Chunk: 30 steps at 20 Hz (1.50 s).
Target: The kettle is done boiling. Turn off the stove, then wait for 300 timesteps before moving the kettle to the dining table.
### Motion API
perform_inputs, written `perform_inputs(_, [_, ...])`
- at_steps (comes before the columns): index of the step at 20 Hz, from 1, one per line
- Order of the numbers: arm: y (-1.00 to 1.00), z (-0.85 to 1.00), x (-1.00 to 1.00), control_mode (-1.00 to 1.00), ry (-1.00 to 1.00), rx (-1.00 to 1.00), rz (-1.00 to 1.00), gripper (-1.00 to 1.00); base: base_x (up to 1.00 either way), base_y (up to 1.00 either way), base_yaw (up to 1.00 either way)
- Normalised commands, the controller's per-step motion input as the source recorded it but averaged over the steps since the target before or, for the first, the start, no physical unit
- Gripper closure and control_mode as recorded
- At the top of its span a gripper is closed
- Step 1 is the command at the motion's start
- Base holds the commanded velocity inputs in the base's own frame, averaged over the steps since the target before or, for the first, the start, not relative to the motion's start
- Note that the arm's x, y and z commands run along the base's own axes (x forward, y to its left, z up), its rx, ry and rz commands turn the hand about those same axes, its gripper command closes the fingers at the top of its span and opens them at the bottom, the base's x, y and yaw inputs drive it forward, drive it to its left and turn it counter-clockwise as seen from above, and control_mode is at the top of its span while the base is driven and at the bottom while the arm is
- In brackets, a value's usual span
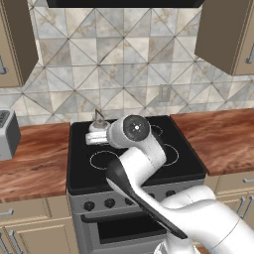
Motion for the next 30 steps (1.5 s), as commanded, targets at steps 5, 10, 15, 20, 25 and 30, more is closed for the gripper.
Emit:
perform_inputs(5, [-0.07,0.15,0.00,-1.00,0.08,0.02,0.09,-1.00,0.00,0.00,0.00])
perform_inputs(10, [-0.12,0.11,0.00,-1.00,0.06,0.03,0.05,-1.00,0.00,0.00,0.00])
perform_inputs(15, [-0.19,0.04,-0.02,-1.00,0.04,0.05,0.01,-1.00,0.00,0.00,0.00])
perform_inputs(20, [-0.22,0.01,-0.02,-1.00,0.02,0.01,0.00,-1.00,0.00,0.00,0.00])
perform_inputs(25, [-0.39,0.00,0.00,-1.00,0.00,0.00,0.00,-1.00,0.00,0.00,0.00])
perform_inputs(30, [-0.36,-0.03,0.00,-1.00,0.01,0.01,0.00,-1.00,0.00,0.00,0.00])
